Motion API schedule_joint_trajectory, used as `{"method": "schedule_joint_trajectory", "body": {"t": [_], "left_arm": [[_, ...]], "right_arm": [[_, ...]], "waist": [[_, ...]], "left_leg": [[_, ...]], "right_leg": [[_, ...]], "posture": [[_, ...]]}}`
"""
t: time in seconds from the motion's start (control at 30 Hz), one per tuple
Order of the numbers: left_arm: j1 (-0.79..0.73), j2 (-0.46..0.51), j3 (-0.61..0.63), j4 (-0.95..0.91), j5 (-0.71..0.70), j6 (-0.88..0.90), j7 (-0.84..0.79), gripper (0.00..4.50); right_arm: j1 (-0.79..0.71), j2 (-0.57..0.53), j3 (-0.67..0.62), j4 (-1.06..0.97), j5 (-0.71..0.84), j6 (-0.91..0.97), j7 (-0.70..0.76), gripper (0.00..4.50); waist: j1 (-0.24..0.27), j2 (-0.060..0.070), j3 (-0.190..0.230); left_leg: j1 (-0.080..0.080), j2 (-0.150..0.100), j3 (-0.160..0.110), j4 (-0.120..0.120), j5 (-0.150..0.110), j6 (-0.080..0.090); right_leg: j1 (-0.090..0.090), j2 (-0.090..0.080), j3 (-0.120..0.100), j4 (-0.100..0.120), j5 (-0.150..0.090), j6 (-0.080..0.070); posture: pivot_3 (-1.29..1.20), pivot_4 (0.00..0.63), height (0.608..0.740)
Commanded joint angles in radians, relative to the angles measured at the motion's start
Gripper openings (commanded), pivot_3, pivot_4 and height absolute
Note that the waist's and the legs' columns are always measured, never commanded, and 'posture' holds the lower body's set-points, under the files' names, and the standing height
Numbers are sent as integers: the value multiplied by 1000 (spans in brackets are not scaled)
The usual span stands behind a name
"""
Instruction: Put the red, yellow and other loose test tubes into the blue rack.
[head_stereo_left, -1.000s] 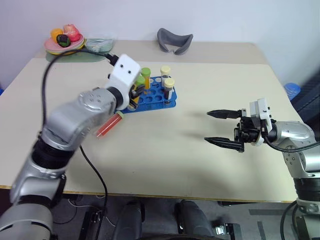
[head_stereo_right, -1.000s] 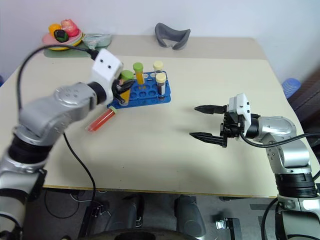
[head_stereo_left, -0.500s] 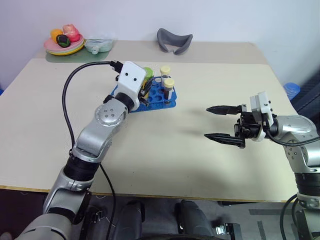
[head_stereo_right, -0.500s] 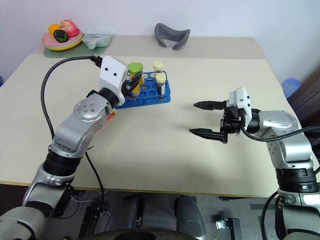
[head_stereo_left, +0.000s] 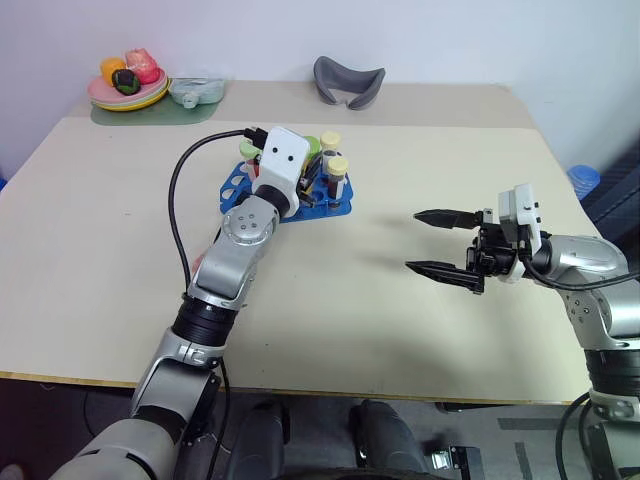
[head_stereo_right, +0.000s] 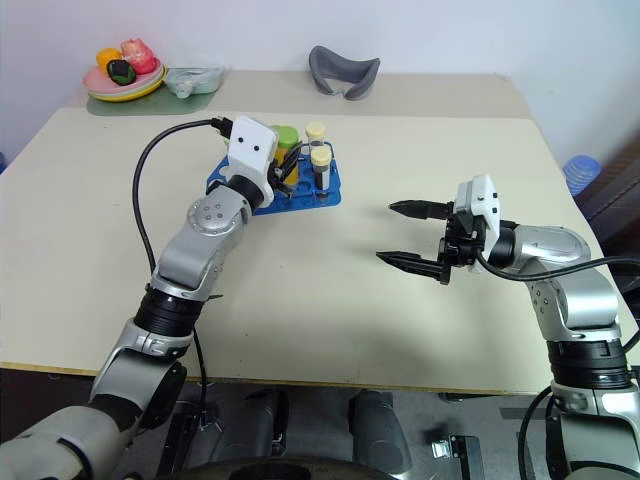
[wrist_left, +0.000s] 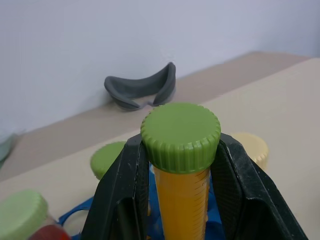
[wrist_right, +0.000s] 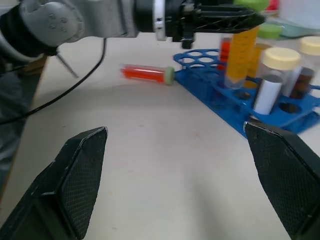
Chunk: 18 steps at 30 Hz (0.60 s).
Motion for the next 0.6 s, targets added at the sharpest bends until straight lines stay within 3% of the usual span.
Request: {"method": "schedule_joint_trajectory", "body": {"t": [0.03, 0.6], "left_arm": [[-3, 1, 28, -22, 28, -28, -14, 1133], [47, -17, 40, -69, 59, 15, -60, 1133]], "right_arm": [[-2, 8, -51, -18, 7, -6, -58, 4500], [69, 1, -70, -48, -1, -16, -143, 4500]], "waist": [[0, 0, 0], [2, 0, 0]], "left_leg": [[0, 0, 0, 0, 0, 0], [0, 0, 0, 0, 0, 0]], "right_leg": [[0, 0, 0, 0, 0, 0], [1, 0, 0, 0, 0, 0]], "posture": [[0, 150, 740], [0, 150, 740]]}}
